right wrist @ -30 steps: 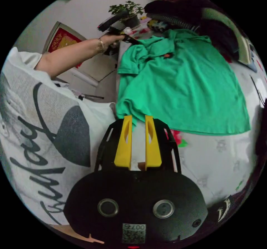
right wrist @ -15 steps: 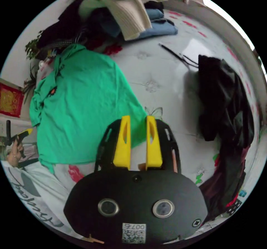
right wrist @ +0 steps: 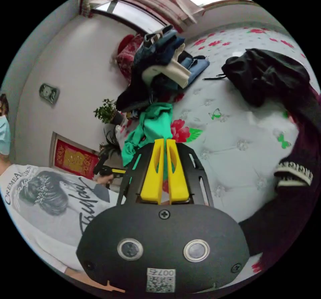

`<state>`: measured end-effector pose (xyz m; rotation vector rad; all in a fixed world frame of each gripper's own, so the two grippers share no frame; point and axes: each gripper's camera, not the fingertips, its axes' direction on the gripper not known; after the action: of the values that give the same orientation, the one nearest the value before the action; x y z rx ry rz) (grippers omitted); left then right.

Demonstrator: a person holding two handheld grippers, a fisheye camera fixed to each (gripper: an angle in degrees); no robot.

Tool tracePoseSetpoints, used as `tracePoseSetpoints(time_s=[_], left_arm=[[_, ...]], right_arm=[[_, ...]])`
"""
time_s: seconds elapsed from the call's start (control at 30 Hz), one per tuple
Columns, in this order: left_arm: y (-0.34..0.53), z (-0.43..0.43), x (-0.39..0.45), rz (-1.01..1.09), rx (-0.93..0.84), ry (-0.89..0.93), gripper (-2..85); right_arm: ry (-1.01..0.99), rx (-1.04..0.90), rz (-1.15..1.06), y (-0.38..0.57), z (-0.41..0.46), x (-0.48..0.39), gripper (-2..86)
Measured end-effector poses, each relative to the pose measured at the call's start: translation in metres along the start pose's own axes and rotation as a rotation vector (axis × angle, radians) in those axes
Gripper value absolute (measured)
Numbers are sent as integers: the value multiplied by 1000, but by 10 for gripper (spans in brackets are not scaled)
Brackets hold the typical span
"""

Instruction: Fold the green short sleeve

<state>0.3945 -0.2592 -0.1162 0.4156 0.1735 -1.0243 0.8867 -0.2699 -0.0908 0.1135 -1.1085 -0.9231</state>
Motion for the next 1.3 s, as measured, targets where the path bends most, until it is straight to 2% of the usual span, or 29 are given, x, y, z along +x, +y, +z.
tracePoseSetpoints(time_s=[0.07,0.17,0.27,0.37,0.47,0.53,0.63,0.73,0.83,0.93,1.07,1.2,1.3], left_arm=[[26,-33,-28,12,159,291,-6],[66,-90,-62,96,407,589,-8],[106,-146,-99,147,661,782,-8],[131,-179,-128,188,820,963,-8],[139,-189,-148,206,892,1084,-8],[136,-184,-157,168,884,1092,-8],[116,-163,-169,86,807,1112,-9],[75,-147,-178,-14,705,1070,-9],[24,-171,-171,26,682,1091,-9],[-4,-254,-148,176,806,1091,-9],[38,-385,-124,504,1136,1059,-9],[101,-422,-136,679,1327,1072,-9],[137,-403,-158,673,1348,1034,-9]], right_arm=[[-22,80,15,24,-59,-17,-3],[-74,250,51,60,-159,-44,-3],[-172,451,36,91,-257,-78,-3],[-230,645,-64,118,-342,-124,-3],[-285,793,-221,141,-406,-172,-3],[-294,843,-266,150,-432,-192,-3],[-131,797,-184,147,-443,-205,-3],[-1,651,-34,118,-427,-190,-3],[5,514,43,64,-414,-181,-3],[-92,590,-17,9,-445,-216,-3],[-53,822,-374,-12,-525,-342,-3],[-100,963,-617,38,-561,-409,-3],[-88,916,-608,74,-551,-407,-3]])
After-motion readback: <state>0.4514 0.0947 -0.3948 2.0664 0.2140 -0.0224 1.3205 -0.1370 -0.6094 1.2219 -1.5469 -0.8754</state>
